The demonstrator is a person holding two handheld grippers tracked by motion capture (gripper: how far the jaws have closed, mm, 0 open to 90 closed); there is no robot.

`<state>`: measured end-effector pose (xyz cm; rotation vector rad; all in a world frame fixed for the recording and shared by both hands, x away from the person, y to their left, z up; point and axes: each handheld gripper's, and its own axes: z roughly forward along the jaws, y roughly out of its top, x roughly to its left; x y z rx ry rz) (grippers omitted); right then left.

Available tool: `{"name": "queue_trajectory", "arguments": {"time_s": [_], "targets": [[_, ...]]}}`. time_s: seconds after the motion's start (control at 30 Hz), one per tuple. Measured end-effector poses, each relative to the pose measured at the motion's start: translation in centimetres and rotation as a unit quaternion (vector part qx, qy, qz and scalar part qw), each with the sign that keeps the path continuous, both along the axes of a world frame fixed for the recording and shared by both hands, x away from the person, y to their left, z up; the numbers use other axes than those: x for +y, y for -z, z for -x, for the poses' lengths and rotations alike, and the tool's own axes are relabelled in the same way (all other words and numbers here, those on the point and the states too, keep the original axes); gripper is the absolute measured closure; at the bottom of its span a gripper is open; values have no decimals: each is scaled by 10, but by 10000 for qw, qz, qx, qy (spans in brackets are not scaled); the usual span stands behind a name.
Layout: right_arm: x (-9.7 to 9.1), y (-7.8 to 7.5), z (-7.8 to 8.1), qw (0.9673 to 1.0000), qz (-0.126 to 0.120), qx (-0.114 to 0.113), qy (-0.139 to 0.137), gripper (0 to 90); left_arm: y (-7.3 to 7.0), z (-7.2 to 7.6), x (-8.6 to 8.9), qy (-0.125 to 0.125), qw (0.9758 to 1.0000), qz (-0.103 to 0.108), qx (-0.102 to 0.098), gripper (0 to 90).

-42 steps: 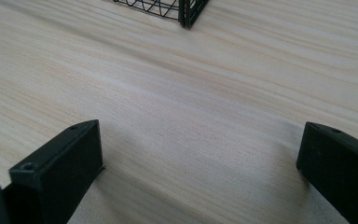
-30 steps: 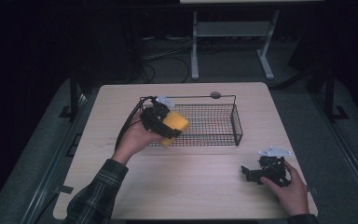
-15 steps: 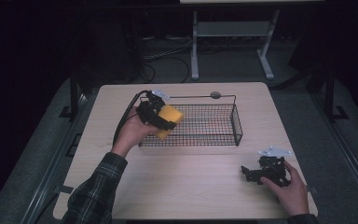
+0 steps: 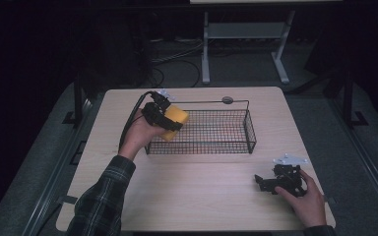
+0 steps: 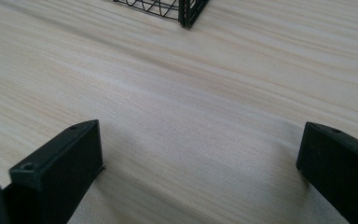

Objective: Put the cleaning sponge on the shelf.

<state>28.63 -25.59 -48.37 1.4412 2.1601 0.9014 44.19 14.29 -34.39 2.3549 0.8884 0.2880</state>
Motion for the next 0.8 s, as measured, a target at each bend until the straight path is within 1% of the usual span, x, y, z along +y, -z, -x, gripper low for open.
{"name": "queue_trajectory", "arguments": {"time_s": [0.17,0.2,0.27,0.3,0.33,0.57,0.8], "targets": [[0,0,0,10000,1,-2,-1,0,3,-5,3,-97,9999,-37,9,213],[0,0,0,10000,1,-1,-1,0,4,-6,3,-76,10000,-50,22,213],[0,0,0,10000,1,-1,-2,0,5,-7,3,-111,9999,-71,41,213],[0,0,0,10000,-5,5,6,0,6,-7,4,-123,9999,-96,22,213],[0,0,0,10000,2,0,-2,0,8,-8,4,-152,9999,-79,18,213],[0,0,0,10000,7,-7,-3,0,14,-13,7,-259,9995,-176,49,213],[0,0,0,10000,6,-6,0,0,22,-18,11,-363,9992,-155,114,213]]}}
